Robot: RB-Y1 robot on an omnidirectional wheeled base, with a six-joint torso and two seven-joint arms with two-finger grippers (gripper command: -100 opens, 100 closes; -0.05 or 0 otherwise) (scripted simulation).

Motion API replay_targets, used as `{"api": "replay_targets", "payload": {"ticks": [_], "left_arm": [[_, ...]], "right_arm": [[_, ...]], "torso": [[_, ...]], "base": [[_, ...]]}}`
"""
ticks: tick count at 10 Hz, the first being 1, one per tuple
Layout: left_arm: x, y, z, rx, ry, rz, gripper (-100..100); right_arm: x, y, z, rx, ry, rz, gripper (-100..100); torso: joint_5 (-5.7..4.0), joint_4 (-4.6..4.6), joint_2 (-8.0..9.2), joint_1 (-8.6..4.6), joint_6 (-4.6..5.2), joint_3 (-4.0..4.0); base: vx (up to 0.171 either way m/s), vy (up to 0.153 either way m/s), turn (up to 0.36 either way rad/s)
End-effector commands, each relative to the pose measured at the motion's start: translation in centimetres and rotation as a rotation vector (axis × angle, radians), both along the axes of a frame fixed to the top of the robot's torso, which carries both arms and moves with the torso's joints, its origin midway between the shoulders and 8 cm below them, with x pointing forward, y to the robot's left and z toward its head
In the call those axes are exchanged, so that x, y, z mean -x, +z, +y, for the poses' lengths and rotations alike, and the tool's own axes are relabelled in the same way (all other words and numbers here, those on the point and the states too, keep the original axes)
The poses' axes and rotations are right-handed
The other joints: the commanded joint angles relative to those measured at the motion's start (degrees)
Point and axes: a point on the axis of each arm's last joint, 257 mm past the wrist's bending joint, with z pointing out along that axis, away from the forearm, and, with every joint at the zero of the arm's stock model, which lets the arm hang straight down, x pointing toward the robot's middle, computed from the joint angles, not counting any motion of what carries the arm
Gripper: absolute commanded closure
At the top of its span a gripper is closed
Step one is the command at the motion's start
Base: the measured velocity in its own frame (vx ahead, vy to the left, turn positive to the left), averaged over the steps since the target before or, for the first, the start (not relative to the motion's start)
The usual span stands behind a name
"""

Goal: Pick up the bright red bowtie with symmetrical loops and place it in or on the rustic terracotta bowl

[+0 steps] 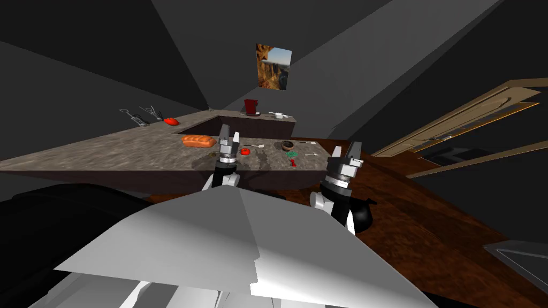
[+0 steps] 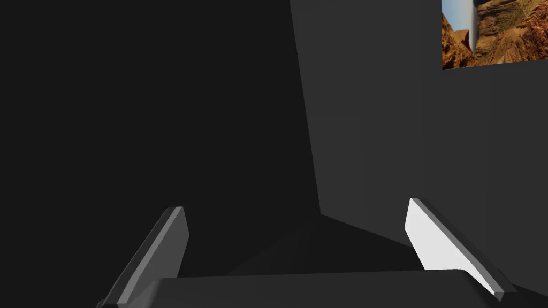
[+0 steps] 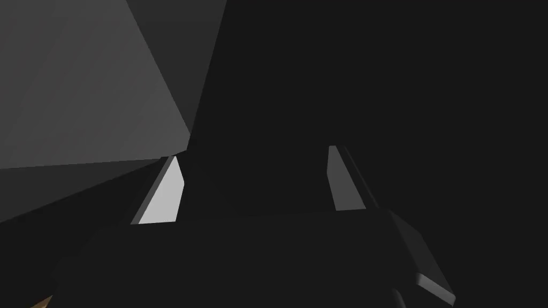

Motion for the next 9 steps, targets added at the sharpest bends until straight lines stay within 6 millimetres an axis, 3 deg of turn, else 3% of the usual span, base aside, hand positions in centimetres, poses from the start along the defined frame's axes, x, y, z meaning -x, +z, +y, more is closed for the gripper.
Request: {"api": "replay_targets", "payload": {"ticks": [1, 3, 6, 7, 9], "left_arm": [[0.0, 0.0, 0.0, 0.000, 0.000, 0.000, 0], [0.0, 0.0, 0.0, 0.000, 0.000, 0.000, 0], [0.0, 0.0, 0.0, 0.000, 0.000, 0.000, 0], [0.0, 0.0, 0.0, 0.000, 0.000, 0.000, 0], [0.0, 0.0, 0.0, 0.000, 0.000, 0.000, 0]], "right_arm": [[-0.3, -0.9, 1.0, 0.032, 0.038, 0.023, -100], [-0.8, -2.5, 2.1, 0.066, 0.085, 0.059, -100], [-1.5, -6.4, 3.9, 0.108, 0.171, 0.145, -100], [-1.5, -6.4, 4.0, 0.118, 0.176, 0.148, -100], [-1.8, -10.2, 5.3, 0.139, 0.244, 0.230, -100]], "torso": [[0.00, 0.00, 0.00, 0.00, 0.00, 0.00], [-0.01, 0.04, 0.18, -0.05, -0.01, 0.10], [0.00, 0.06, 0.26, 0.02, -0.01, 0.15], [0.01, 0.07, 0.34, 0.04, -0.01, 0.19], [0.00, 0.06, 0.26, 0.00, -0.01, 0.15]], "base": [[-0.026, -0.008, 0.103], [-0.066, -0.005, 0.128], [-0.075, 0.013, 0.149], [-0.072, 0.011, 0.049], [-0.070, -0.001, 0.190]]}}
